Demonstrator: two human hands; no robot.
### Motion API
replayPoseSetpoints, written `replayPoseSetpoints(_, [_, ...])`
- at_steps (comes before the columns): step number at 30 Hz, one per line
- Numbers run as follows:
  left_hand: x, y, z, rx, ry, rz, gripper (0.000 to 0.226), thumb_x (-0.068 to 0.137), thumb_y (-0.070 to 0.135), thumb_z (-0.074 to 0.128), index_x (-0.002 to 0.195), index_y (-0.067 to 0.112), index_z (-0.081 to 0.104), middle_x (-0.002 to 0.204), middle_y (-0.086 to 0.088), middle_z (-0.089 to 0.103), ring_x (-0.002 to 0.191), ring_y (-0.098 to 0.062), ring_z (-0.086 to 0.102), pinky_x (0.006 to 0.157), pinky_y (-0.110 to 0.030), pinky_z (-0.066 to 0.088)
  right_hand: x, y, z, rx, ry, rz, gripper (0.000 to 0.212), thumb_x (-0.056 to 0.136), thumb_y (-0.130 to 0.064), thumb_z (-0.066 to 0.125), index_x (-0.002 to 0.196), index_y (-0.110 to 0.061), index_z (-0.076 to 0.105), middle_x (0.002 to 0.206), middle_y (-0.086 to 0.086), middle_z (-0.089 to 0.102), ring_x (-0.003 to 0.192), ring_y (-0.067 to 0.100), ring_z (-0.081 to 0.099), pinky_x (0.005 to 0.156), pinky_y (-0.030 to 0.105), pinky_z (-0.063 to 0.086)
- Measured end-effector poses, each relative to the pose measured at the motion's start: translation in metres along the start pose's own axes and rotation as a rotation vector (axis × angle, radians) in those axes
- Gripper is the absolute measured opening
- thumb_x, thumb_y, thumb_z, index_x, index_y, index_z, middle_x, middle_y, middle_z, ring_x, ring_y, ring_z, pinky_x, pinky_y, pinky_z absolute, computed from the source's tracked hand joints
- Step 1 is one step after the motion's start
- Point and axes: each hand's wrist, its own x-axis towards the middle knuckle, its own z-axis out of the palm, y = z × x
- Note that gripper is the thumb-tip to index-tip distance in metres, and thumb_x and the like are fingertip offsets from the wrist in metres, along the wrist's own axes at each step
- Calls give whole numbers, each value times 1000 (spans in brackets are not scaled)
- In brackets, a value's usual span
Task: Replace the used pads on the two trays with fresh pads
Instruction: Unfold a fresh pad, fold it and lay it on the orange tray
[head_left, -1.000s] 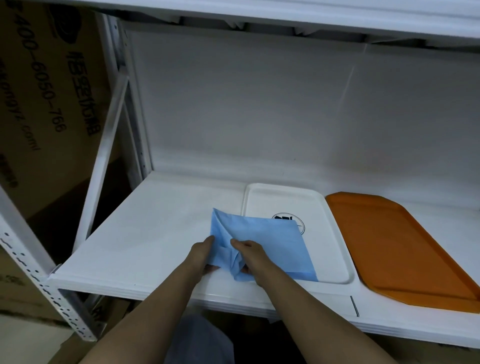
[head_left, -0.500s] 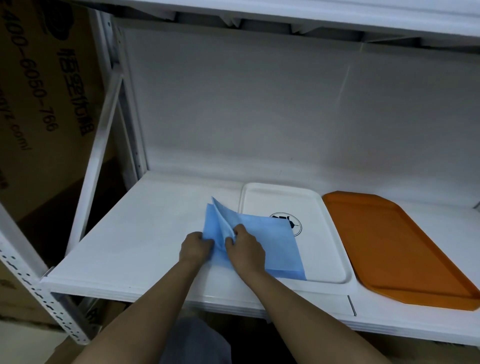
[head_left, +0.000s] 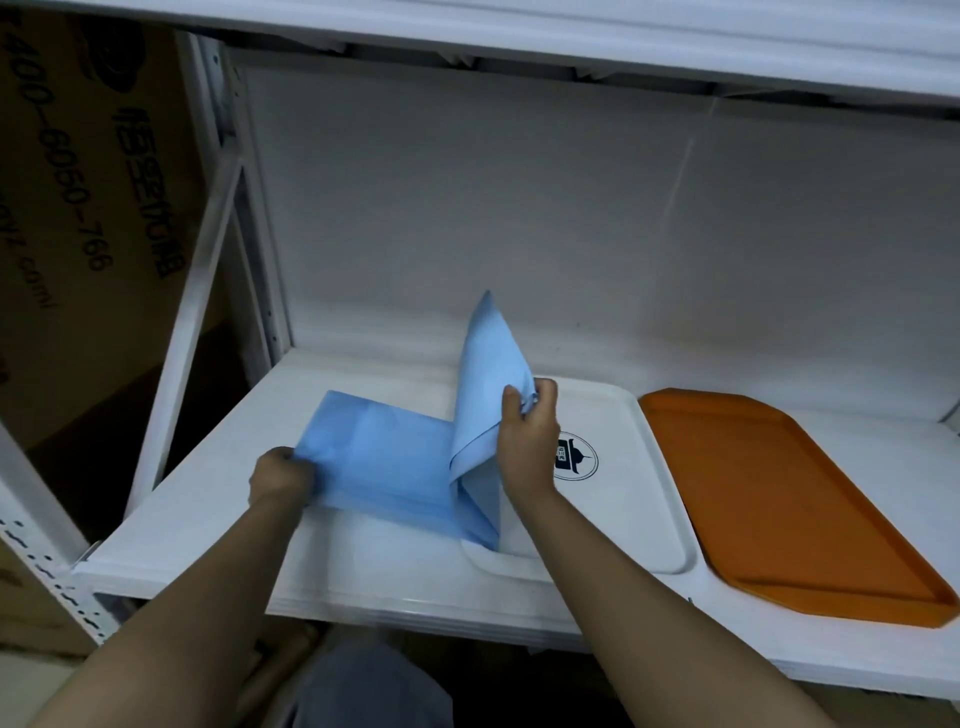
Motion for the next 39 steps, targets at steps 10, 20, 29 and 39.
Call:
replayPoseSetpoints(10, [17,-5,-23,-222,171,-124,32,85,4,46,112,9,63,113,-21,59,99,-47,58,90,-53,51,23,8,-41,129,123,15,9,100,-22,42,103,-13,41,78,-8,51,69,7,49,68,33,43])
replayPoseSetpoints(20, [-26,-3,8,356,132,99,78,86,28,61,150,18,15,156,-13,12,144,-29,12,115,-46,16,13,45,-51,116,217,179,32,94,-13,48,125,-14,38,106,0,55,89,20,56,76,33,47])
replayPoseSetpoints(29, [-77,6,80,644,-488,352,74,91,52,45,151,22,13,157,-14,10,145,-31,10,117,-43,15,7,67,-74,35,267,312,39,89,-7,52,123,-15,34,99,3,51,70,10,51,61,28,44])
replayPoseSetpoints(39, [-82,-5,86,733,-570,289,72,82,55,42,146,32,18,145,-20,25,135,-39,24,111,-47,25,2,98,-108,-328,172,374,49,88,-6,47,133,-22,38,117,10,57,90,30,57,72,35,44])
